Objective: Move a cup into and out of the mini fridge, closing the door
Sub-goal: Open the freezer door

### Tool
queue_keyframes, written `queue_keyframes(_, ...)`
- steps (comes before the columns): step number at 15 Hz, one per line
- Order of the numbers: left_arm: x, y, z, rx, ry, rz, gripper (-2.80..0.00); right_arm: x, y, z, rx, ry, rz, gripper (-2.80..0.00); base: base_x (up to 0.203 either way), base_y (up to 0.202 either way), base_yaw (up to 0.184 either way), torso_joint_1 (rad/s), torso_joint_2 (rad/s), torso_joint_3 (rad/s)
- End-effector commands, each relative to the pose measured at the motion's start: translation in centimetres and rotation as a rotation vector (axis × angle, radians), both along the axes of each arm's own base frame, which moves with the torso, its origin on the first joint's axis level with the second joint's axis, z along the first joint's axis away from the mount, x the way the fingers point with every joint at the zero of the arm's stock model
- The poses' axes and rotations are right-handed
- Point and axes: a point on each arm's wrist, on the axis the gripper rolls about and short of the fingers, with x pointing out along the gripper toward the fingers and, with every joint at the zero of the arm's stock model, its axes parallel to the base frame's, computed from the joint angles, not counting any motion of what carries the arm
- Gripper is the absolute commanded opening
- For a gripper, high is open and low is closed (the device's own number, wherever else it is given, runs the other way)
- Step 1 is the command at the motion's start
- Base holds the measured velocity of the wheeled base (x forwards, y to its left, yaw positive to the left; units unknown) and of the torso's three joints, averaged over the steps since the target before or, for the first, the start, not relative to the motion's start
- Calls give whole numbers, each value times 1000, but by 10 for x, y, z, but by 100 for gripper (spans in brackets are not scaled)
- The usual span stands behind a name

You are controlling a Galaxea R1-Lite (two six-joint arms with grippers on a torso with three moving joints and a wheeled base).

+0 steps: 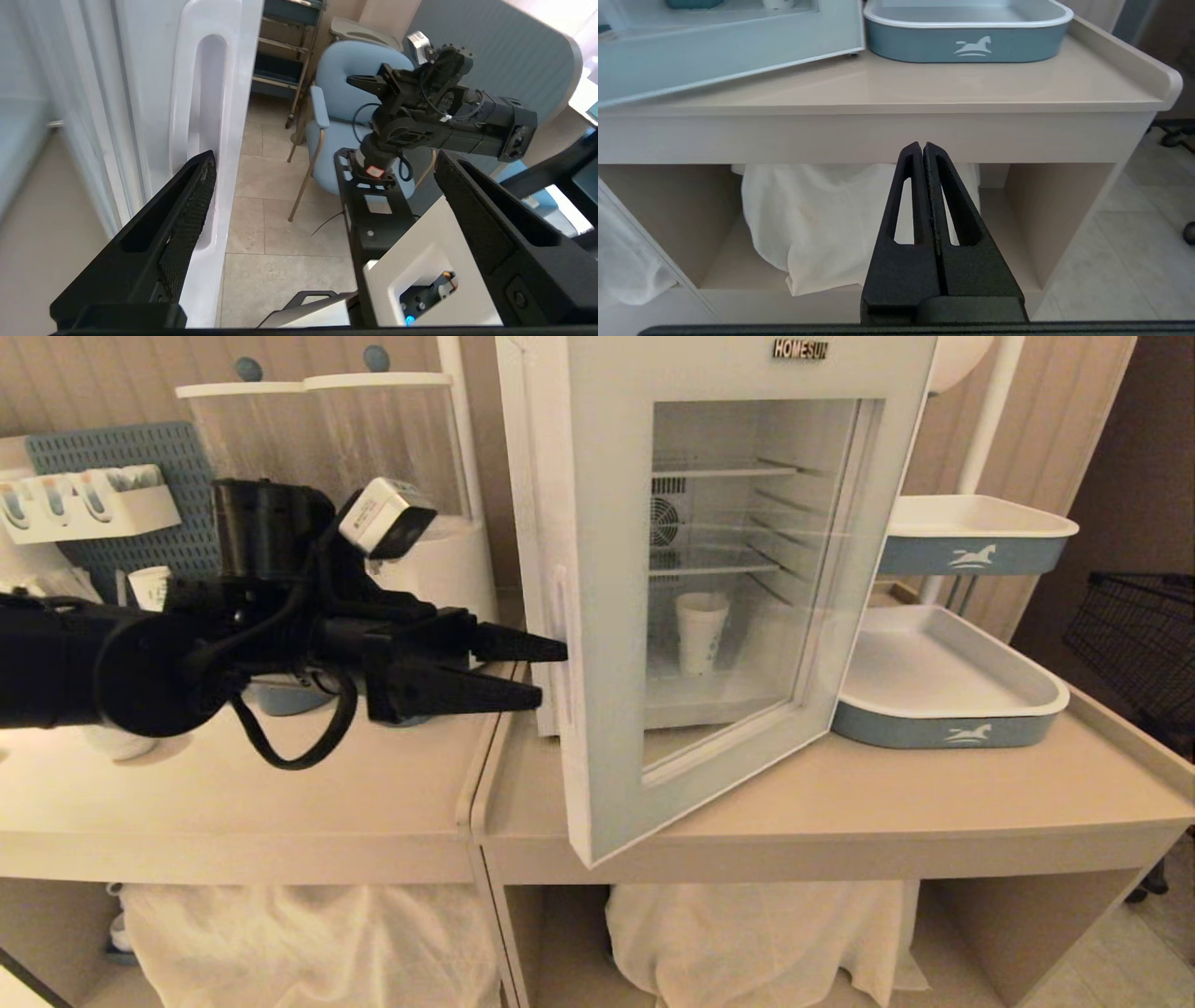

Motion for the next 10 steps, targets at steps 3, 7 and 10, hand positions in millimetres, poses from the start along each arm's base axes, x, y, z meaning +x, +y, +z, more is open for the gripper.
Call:
queue_keyframes(3, -26, -37, 3, 15, -14, -63, 0, 0, 0, 0, 3, -1, 1, -280, 0, 0, 0, 0, 0, 0)
queue_keyframes(7, -49, -79, -4, 58, -16, -77, 0, 0, 0, 0, 6, -2, -1, -280, 0, 0, 0, 0, 0, 0)
queue_keyframes(10, -61, -97, -7, 71, -13, -111, 0, 0, 0, 0, 11, -2, -1, -280, 0, 0, 0, 0, 0, 0)
